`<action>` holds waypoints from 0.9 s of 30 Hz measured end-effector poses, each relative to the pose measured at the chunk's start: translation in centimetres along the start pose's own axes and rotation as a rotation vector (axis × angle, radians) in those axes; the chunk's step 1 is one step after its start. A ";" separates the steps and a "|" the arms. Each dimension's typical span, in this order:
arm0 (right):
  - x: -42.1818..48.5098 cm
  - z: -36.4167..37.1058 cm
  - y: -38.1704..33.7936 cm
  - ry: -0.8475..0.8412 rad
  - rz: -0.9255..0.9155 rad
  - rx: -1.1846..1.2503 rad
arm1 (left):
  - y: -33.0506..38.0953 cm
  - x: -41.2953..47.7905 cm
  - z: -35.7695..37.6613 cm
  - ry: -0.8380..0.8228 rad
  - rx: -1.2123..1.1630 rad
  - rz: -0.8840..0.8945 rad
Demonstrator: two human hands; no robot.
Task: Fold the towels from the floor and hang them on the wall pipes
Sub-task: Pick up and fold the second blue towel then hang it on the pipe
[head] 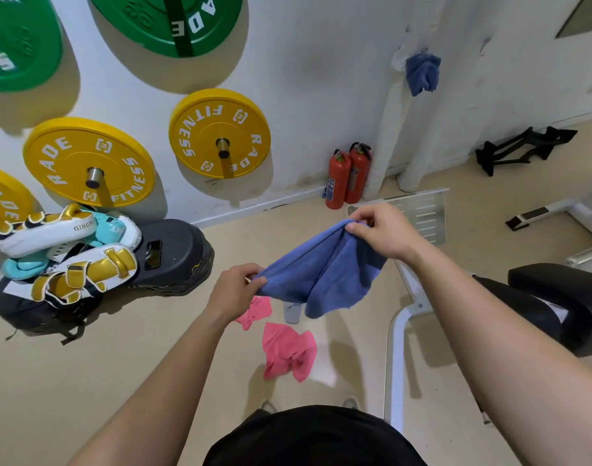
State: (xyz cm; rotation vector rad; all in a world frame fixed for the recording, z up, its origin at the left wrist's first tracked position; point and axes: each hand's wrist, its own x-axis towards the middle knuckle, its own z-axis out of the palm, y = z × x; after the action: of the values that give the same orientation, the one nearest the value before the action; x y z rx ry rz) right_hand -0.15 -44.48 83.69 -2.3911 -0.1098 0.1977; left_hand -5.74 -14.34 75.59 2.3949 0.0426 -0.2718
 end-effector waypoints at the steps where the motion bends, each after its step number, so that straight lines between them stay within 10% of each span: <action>1: 0.2 -0.3 0.6 0.002 0.022 -0.023 | 0.0 0.1 -0.2 0.018 -0.011 0.002; 7: 0.5 0.6 2.1 0.025 0.120 -0.036 | 3.3 1.1 -0.9 0.112 -0.175 0.103; 15: -0.8 4.0 -0.2 -0.202 0.281 0.558 | 8.3 3.1 1.8 0.140 -0.382 0.046; 27: -0.1 5.9 -1.0 -0.091 0.164 0.480 | 7.4 3.0 2.2 0.058 -0.504 0.034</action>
State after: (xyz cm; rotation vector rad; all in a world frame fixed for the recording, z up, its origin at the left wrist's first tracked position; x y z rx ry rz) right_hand -1.34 -39.80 80.07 -1.9116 0.0848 0.3660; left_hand -2.43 -21.50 78.27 1.8999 0.0865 -0.1530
